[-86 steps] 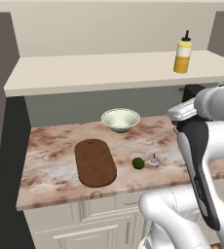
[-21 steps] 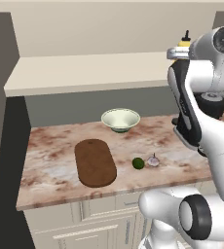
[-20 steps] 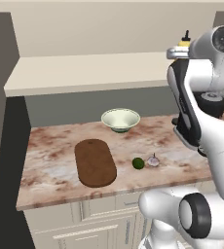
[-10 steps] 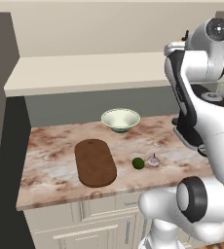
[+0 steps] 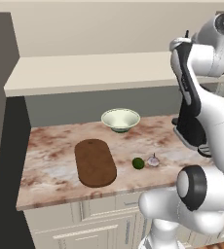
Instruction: Open the cabinet. Place the bowl and condiment on the counter. Then place the lime and garlic on the cutting board.
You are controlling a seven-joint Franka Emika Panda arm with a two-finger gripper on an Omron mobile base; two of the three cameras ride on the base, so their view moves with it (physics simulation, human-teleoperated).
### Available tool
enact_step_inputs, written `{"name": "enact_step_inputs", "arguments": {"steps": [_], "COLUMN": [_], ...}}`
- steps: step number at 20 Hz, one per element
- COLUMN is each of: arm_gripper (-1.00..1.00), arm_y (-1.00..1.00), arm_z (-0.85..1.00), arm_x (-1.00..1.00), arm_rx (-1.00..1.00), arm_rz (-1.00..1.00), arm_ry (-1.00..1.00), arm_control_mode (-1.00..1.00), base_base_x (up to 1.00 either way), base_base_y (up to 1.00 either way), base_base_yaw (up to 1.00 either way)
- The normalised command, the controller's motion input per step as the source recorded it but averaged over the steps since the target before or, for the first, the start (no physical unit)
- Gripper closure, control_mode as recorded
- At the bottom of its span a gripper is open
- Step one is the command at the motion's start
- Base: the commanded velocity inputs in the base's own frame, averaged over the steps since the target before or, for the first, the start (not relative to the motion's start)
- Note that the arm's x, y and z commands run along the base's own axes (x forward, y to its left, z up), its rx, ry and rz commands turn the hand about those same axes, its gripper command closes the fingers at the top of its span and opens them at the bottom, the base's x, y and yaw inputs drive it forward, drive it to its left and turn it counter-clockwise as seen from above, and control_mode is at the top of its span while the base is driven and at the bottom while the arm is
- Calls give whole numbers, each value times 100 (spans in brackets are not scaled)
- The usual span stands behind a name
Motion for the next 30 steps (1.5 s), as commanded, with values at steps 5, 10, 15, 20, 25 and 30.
{"name": "enact_step_inputs", "arguments": {"steps": [5, 10, 15, 20, 25, 30], "arm_gripper": [-100, -100, -100, -100, -100, -100], "arm_y": [-11, 0, 0, 0, -2, -6], "arm_z": [0, 0, 0, 0, 0, 0], "arm_x": [12, 4, 6, 13, 14, 13], "arm_rx": [4, 0, 0, 0, 0, 0], "arm_rz": [0, 0, 0, 0, 0, 0], "arm_ry": [0, -1, -4, -4, -3, -2], "arm_control_mode": [-100, -100, -100, -100, -100, -100], "base_base_x": [0, 0, 0, 0, 0, 0], "base_base_y": [0, 0, 0, 0, 0, 0], "base_base_yaw": [0, 0, 0, 0, 0, 0]}}
